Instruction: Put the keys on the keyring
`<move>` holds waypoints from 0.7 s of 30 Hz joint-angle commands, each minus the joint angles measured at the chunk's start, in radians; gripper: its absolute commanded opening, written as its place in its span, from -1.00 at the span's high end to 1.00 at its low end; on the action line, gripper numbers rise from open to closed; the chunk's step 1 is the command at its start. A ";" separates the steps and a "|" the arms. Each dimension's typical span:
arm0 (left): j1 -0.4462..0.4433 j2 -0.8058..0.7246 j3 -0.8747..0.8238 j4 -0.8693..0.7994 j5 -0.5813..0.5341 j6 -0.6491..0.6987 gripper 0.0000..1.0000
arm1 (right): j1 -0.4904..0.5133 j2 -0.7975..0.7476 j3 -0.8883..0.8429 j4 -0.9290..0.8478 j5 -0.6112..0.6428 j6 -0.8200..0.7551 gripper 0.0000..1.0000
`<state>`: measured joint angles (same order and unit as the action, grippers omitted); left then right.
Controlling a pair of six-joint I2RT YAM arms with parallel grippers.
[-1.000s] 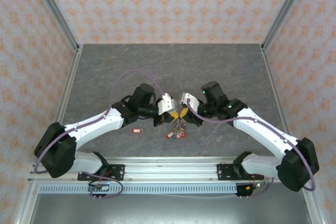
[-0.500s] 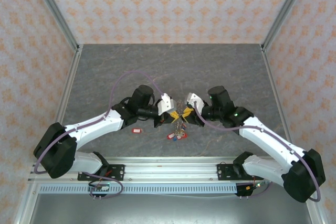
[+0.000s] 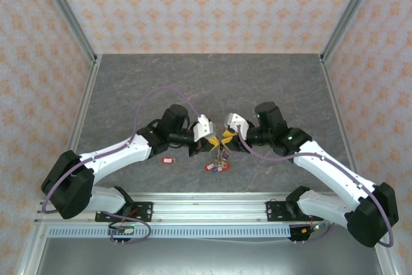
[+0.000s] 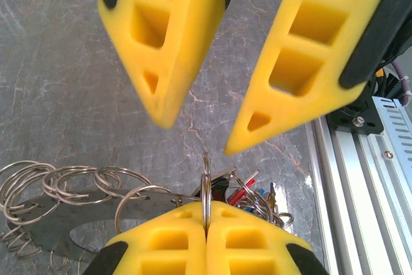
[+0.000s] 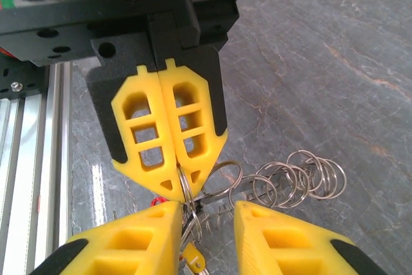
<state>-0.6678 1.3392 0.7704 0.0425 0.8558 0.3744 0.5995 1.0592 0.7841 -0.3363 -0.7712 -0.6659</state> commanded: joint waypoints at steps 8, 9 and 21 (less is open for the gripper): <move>-0.003 -0.036 0.033 0.031 0.017 0.000 1.00 | 0.005 0.043 0.012 -0.047 -0.007 -0.039 0.69; -0.003 -0.036 0.032 0.029 0.016 0.001 1.00 | 0.005 0.041 0.008 -0.041 -0.008 -0.034 0.77; -0.003 -0.045 -0.004 0.140 -0.008 -0.057 1.00 | 0.003 0.053 -0.097 0.032 0.025 0.094 0.96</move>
<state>-0.6685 1.3392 0.7609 0.0544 0.8406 0.3416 0.5995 1.1023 0.7292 -0.3218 -0.7609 -0.6281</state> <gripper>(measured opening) 0.040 0.043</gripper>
